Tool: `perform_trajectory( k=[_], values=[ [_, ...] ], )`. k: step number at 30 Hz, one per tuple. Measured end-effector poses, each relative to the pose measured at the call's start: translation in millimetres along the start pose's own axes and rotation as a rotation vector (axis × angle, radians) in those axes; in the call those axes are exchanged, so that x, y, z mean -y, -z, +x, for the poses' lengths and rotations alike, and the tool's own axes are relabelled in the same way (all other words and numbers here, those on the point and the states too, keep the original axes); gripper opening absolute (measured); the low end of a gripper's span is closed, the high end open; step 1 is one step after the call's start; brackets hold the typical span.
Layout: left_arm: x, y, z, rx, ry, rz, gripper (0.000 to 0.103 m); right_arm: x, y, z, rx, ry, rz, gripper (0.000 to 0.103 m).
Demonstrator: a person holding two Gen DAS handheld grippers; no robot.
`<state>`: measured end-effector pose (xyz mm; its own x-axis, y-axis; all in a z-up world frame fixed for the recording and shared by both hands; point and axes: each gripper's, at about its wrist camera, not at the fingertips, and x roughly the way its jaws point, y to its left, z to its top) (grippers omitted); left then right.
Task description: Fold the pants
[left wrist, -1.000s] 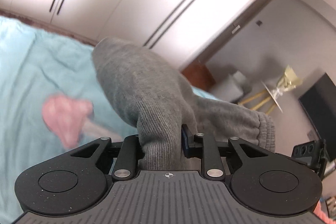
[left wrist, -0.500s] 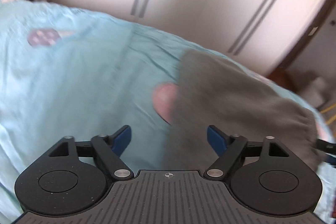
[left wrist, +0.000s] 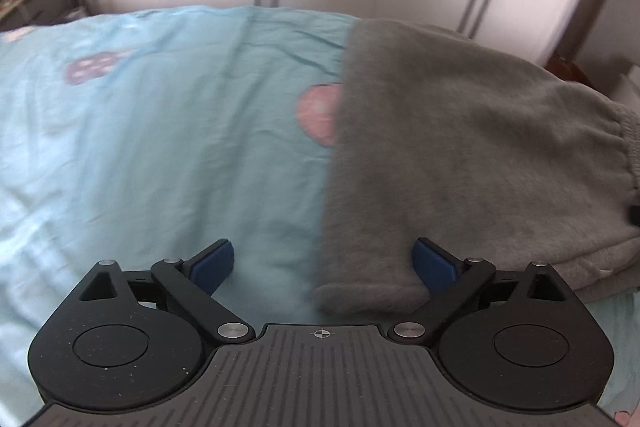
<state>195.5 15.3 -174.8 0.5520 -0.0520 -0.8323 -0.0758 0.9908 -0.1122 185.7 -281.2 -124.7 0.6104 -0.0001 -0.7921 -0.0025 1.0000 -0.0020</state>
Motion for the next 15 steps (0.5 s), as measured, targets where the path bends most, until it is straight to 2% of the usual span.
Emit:
perform_trajectory(
  k=[3, 6, 8, 12, 15],
  values=[
    [-9, 6, -14, -0.023, -0.041, -0.026, 0.100, -9, 4, -37, 0.074, 0.041, 0.023, 0.098],
    [3, 22, -31, -0.071, -0.070, 0.022, 0.100, -17, 33, -84, 0.143, -0.032, 0.054, 0.098],
    [19, 40, -45, -0.086, -0.078, 0.089, 0.100, -22, 59, -105, 0.155, -0.056, 0.061, 0.098],
    [57, 69, -63, -0.050, -0.123, 0.275, 0.100, -34, 113, -130, 0.116, 0.042, 0.080, 0.098],
    [75, 84, -79, -0.046, -0.114, 0.361, 0.100, -36, 131, -141, 0.035, 0.020, 0.113, 0.098]
  ],
)
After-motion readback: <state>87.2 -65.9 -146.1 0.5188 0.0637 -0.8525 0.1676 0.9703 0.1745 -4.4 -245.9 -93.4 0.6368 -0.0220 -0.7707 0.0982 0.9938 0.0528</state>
